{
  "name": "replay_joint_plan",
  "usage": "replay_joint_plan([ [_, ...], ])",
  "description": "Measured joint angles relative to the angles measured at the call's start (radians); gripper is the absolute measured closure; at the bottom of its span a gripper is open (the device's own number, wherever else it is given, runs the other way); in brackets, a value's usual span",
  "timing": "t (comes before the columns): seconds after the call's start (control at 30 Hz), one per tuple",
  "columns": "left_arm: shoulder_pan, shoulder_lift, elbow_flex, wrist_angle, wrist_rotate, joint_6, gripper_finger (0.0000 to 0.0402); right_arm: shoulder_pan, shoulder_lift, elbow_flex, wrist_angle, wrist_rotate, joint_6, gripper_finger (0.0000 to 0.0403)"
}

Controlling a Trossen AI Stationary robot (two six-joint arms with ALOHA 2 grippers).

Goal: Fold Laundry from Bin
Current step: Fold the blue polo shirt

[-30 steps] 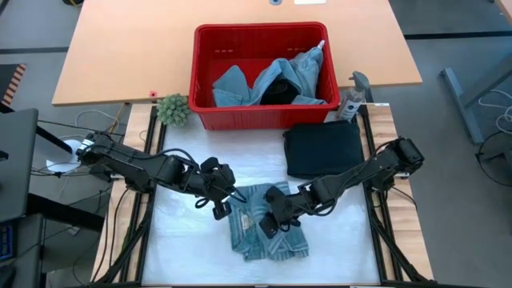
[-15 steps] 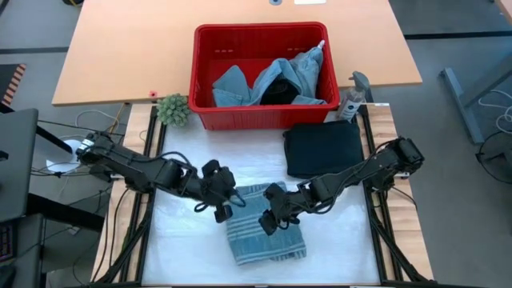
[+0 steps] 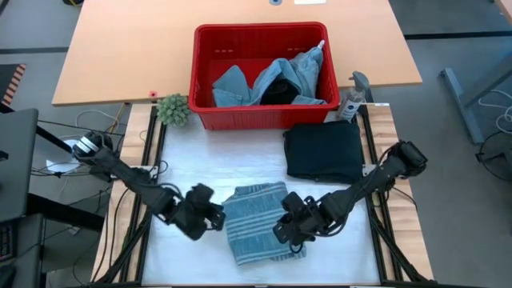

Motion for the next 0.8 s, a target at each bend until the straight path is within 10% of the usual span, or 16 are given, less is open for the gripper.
replay_joint_plan([
  [0.23,-0.073,-0.056,-0.062,0.031,-0.044,-0.198,0.0365,-0.002,0.000,0.000,-0.012,-0.011,0.010,0.0199],
  [0.57,-0.027,-0.056,-0.149,0.122,0.109,-0.372,0.0192,0.000,0.000,0.000,-0.017,-0.015,0.010,0.0166],
  [0.8,0.024,-0.055,-0.305,0.407,0.162,-0.393,0.0145,-0.001,0.000,0.000,-0.017,-0.015,0.009,0.0168],
])
